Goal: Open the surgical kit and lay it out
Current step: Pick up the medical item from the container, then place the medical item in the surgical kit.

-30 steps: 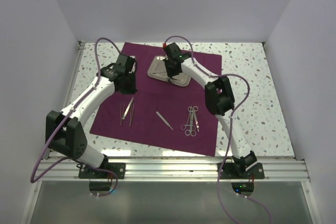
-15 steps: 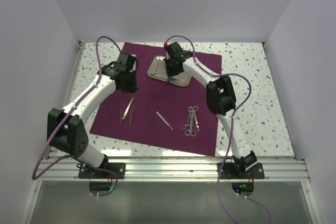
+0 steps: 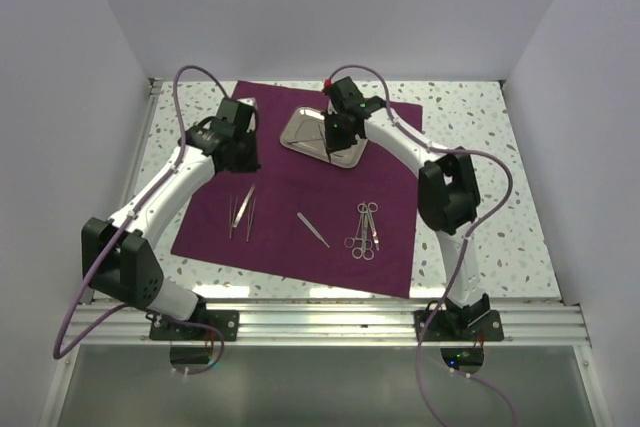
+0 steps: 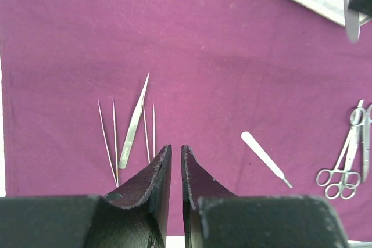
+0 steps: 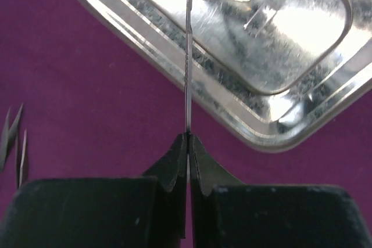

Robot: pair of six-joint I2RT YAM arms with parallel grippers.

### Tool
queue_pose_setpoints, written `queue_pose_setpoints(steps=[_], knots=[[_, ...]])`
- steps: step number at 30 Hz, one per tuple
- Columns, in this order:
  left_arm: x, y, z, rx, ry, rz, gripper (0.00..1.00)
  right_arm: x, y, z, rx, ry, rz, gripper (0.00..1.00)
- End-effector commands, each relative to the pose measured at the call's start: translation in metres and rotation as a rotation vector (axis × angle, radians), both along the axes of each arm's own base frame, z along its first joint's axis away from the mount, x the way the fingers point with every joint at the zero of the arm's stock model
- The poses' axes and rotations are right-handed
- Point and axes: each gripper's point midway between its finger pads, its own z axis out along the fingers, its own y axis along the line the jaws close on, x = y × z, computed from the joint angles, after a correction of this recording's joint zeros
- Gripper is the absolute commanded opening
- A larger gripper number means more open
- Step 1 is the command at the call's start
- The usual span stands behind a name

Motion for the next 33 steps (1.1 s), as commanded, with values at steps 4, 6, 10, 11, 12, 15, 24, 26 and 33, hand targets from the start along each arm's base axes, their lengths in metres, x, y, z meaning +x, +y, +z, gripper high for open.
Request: queue_pose_setpoints(steps=[4,6,10,11,12,15,24,26,33], knots=[[0.003,-0.002,0.03,-0.058,-0.108,0.009,0.15,-0.065,0.017,0.047,0.082,0.005,0.05,0.0],[0.002,-0.001,0.032,-0.062,-0.116,0.008,0.17,-0.093,0.014,0.04,0.078,0.043,0.058,0.0],[-0.003,0.0,0.036,-0.072,-0.126,0.008,0.2,-0.156,0.025,0.022,0.055,0.099,0.125,0.0],[-0.004,0.0,0.038,-0.076,-0.132,0.008,0.2,-0.165,0.027,0.02,0.057,0.107,0.124,0.0],[-0.005,-0.001,0.038,-0.08,-0.131,0.007,0.21,-0.181,0.023,0.012,0.041,0.127,0.13,0.0],[-0.006,-0.001,0.039,-0.085,-0.137,0.005,0.23,-0.212,0.026,-0.003,0.026,0.171,0.145,0.0],[0.003,-0.005,0.05,-0.087,-0.157,-0.019,0.24,-0.238,0.033,-0.026,0.005,0.215,0.125,0.0],[0.007,-0.005,0.049,-0.075,-0.154,-0.025,0.25,-0.239,0.029,-0.023,-0.007,0.219,0.114,0.1],[0.054,-0.017,0.053,-0.04,-0.194,-0.047,0.25,-0.229,-0.001,0.031,-0.072,0.091,0.072,0.59]])
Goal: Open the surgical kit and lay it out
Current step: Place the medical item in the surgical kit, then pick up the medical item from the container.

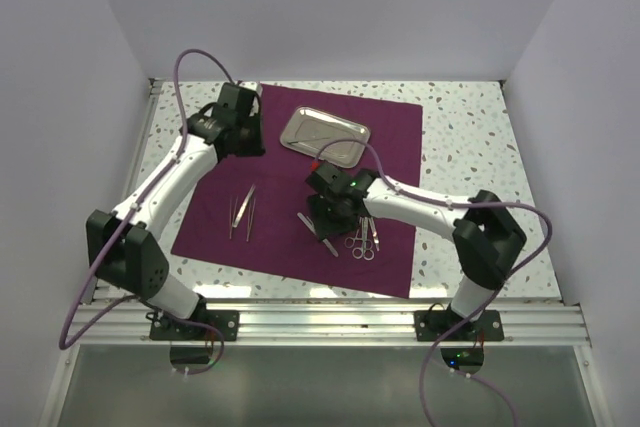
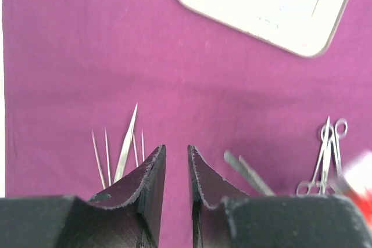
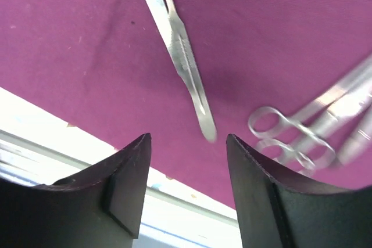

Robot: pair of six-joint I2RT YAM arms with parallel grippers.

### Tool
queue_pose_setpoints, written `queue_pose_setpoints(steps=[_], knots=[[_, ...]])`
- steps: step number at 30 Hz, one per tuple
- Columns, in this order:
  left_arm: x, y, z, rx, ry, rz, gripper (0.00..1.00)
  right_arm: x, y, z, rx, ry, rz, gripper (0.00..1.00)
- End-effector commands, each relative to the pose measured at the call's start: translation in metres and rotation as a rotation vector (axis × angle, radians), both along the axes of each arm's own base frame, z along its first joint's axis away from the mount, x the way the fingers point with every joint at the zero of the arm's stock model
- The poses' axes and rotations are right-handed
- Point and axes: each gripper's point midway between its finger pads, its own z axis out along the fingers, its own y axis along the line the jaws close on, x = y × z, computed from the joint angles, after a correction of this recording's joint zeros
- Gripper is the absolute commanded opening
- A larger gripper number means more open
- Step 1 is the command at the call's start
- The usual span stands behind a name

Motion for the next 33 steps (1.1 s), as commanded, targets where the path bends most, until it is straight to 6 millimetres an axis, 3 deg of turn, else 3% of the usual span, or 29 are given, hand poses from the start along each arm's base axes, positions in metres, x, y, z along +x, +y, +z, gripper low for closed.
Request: queue_pose_setpoints(steps=[1,3,4,6,7,8,9,10,11,12,13,14,15,16,17,23,33], knots=[[0.045,-0.01,0.006,0.024,-0.074,-0.023,0.25,0.017,-0.014,0.066,0.007,-0.159,-0.021,0.6],[0.068,-0.015,0.013,0.041,-0.122,-0.048,0.27,0.021,-0.028,0.085,-0.025,-0.206,-0.027,0.6],[0.079,-0.017,-0.003,0.082,-0.105,-0.074,0.28,0.023,-0.035,0.09,-0.042,-0.221,-0.024,0.6],[0.104,-0.027,0.002,0.091,-0.161,-0.118,0.32,0.023,-0.05,0.105,-0.071,-0.243,-0.033,0.6],[0.115,-0.03,-0.017,0.12,-0.14,-0.157,0.34,0.023,-0.057,0.11,-0.085,-0.252,-0.032,0.6],[0.129,-0.036,-0.008,0.114,-0.17,-0.164,0.38,0.019,-0.067,0.113,-0.113,-0.243,-0.033,0.6],[0.138,-0.041,-0.015,0.112,-0.157,-0.177,0.4,0.018,-0.075,0.116,-0.133,-0.248,-0.043,0.6],[0.147,-0.048,-0.043,0.12,-0.112,-0.21,0.46,0.012,-0.086,0.122,-0.146,-0.247,-0.049,0.6],[0.162,-0.06,-0.035,0.099,-0.154,-0.232,0.49,0.007,-0.093,0.121,-0.163,-0.238,-0.054,0.6],[0.168,-0.067,-0.041,0.093,-0.156,-0.254,0.52,0.005,-0.1,0.124,-0.173,-0.244,-0.066,0.6],[0.175,-0.074,-0.064,0.109,-0.127,-0.284,0.54,0.0,-0.107,0.129,-0.166,-0.248,-0.084,0.6],[0.184,-0.085,-0.055,0.11,-0.159,-0.306,0.57,-0.007,-0.118,0.128,-0.19,-0.236,-0.093,0.6],[0.187,-0.09,-0.06,0.12,-0.155,-0.321,0.57,-0.011,-0.124,0.129,-0.199,-0.234,-0.105,0.6],[0.191,-0.095,-0.08,0.139,-0.128,-0.345,0.59,-0.012,-0.131,0.131,-0.207,-0.241,-0.127,0.6],[0.197,-0.1,-0.077,0.14,-0.143,-0.353,0.59,-0.017,-0.139,0.136,-0.206,-0.248,-0.139,0.6],[0.196,-0.115,-0.121,0.108,-0.087,-0.45,0.61,-0.031,-0.162,0.134,-0.231,-0.239,-0.202,0.6],[0.179,-0.108,-0.161,0.126,0.013,-0.467,0.66,-0.03,-0.161,0.13,-0.236,-0.227,-0.222,0.59]])
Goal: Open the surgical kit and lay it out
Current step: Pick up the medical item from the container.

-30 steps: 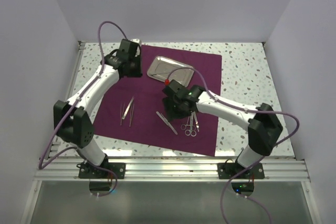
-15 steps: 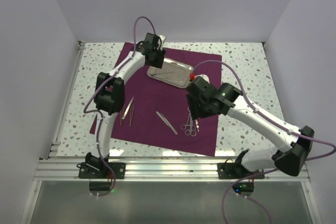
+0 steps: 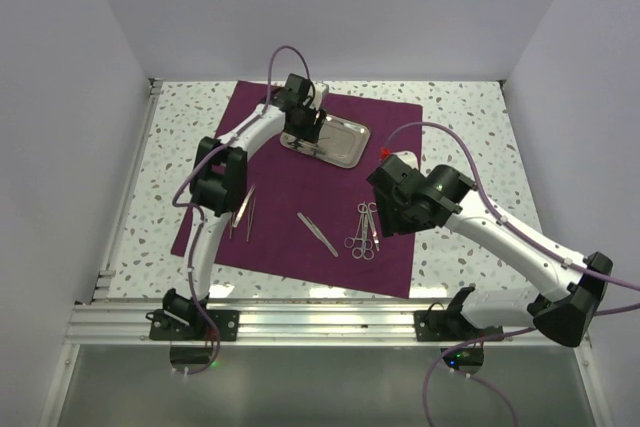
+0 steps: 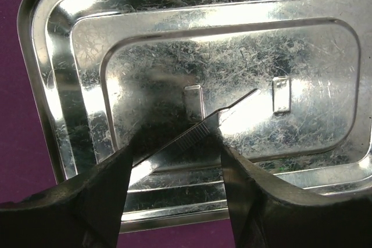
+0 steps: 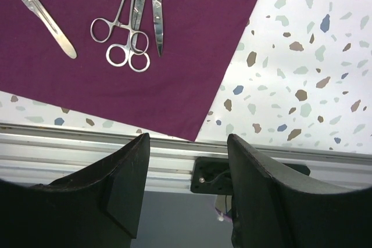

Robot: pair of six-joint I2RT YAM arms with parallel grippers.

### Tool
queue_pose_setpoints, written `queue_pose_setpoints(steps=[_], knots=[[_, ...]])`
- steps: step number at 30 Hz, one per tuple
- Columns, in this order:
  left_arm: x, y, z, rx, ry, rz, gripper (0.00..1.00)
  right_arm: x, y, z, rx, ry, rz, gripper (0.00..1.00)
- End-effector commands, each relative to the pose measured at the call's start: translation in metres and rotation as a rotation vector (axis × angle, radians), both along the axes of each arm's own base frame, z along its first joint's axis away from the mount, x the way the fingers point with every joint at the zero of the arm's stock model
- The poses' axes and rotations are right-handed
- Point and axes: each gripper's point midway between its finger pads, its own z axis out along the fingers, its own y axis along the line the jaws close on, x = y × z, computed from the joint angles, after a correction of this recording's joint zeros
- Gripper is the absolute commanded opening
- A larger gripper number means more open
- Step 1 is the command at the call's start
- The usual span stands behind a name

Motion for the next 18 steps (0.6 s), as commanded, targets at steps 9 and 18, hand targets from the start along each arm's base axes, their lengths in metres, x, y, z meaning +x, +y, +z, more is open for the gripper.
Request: queue_pose_setpoints(steps=[9,18], knots=[[-0.045,0.02,-0.05,0.065,0.178,-0.017,0.69,0.001,-0.001,-0.004,0.001,0.001,-0.035,0.59],[-0.092,-0.003,-0.057,-0.075,0.386,-0.03,0.51,0.004,0.003,-0.004,0.003,-0.004,-0.022,0.59]])
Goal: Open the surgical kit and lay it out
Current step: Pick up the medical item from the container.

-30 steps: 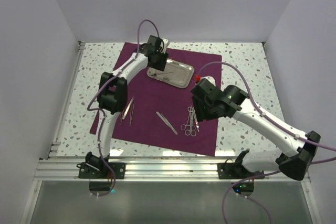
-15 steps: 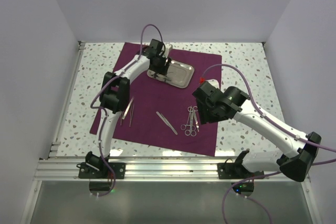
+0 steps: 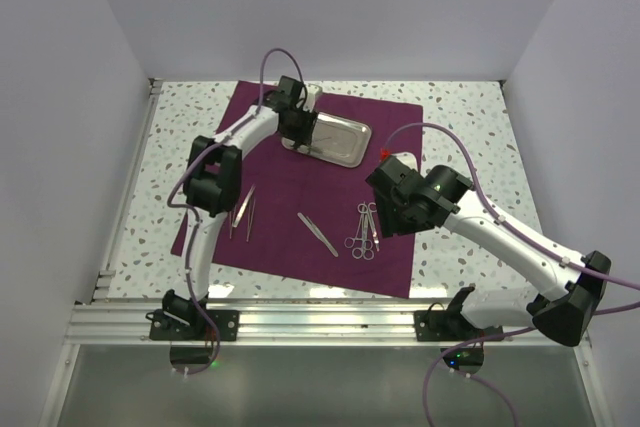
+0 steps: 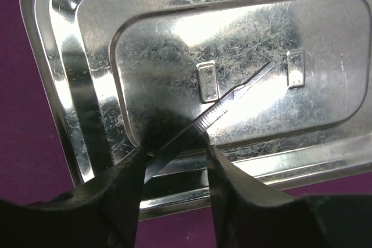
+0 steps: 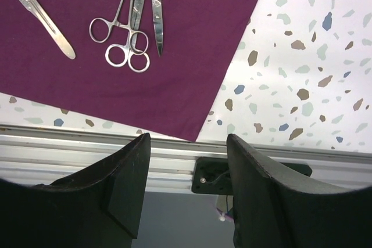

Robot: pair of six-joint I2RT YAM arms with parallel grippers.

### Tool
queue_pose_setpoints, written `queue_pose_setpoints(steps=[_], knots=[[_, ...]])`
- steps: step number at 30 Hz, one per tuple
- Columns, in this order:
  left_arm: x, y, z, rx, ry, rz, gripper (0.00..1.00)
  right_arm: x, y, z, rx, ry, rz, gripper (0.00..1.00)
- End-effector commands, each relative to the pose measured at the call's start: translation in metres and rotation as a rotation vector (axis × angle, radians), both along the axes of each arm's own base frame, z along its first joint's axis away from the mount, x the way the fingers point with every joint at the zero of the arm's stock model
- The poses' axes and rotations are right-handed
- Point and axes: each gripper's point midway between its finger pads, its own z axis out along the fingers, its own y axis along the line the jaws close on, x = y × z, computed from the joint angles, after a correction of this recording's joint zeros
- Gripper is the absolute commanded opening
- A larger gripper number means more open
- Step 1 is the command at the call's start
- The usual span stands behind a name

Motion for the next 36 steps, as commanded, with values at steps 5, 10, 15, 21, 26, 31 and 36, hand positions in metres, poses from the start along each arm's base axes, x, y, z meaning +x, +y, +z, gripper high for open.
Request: queue_pose_setpoints(steps=[5,10,15,21,26,31,36], knots=[[-0.091,-0.01,-0.053,0.053,0.333,-0.014,0.4,0.009,0.009,0.001,0.025,-0.025,-0.005,0.58],[-0.098,0.009,-0.082,0.216,0.354,0.032,0.26,0.011,0.01,0.002,0.025,-0.031,0.006,0.58],[-0.105,0.023,-0.103,0.333,0.376,0.05,0.19,0.007,0.005,-0.001,0.02,-0.028,0.008,0.58],[-0.105,0.023,-0.11,0.379,0.368,0.046,0.0,0.003,-0.001,0.0,0.026,-0.039,-0.004,0.56],[-0.084,0.01,-0.068,0.326,0.264,0.083,0.0,0.011,0.002,0.008,0.032,-0.071,0.005,0.56],[-0.061,-0.004,0.025,0.203,0.111,0.159,0.0,0.031,0.004,0.022,0.02,-0.142,-0.019,0.56],[-0.091,-0.007,0.118,0.0,0.038,0.251,0.0,0.056,0.016,0.041,0.073,-0.219,-0.056,0.56]])
